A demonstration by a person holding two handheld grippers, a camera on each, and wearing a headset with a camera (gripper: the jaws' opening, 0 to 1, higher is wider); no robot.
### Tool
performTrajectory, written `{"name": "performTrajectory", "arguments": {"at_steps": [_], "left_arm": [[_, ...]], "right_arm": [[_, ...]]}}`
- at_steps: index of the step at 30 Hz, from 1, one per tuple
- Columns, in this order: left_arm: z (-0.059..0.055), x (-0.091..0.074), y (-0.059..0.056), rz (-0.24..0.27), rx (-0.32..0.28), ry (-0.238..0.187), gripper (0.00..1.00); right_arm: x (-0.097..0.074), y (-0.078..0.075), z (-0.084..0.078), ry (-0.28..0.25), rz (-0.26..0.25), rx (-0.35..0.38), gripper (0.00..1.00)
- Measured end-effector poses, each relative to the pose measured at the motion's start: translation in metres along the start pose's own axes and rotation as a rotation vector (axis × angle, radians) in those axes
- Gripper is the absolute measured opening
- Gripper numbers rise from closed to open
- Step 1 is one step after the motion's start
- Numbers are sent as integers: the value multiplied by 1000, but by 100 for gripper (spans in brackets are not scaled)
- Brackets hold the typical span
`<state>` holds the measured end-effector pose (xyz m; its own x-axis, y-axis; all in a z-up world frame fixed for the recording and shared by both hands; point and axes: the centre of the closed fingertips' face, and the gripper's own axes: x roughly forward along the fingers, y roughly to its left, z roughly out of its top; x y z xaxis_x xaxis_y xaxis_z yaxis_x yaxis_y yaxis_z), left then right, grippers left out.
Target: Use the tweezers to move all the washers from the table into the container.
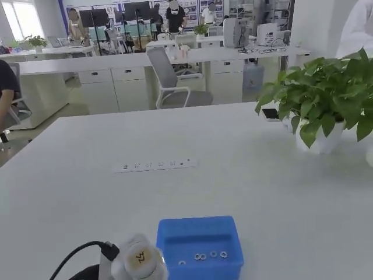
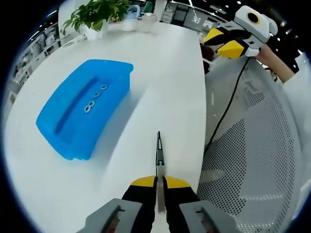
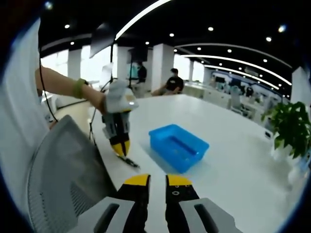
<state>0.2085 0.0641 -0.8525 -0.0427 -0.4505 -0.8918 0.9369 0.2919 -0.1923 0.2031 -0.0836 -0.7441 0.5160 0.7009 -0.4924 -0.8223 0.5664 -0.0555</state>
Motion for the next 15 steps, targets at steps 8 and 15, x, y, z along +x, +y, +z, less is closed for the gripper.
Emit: {"name": "performTrajectory", "arguments": {"at_steps": [8, 15], "left_arm": [[4, 3, -7, -56, 11, 22, 2], [8, 6, -17, -39, 54, 10, 1]], "right_arm": [[14, 10, -5, 21, 103, 13, 9], [41, 29, -20, 131, 292, -61, 6]]}}
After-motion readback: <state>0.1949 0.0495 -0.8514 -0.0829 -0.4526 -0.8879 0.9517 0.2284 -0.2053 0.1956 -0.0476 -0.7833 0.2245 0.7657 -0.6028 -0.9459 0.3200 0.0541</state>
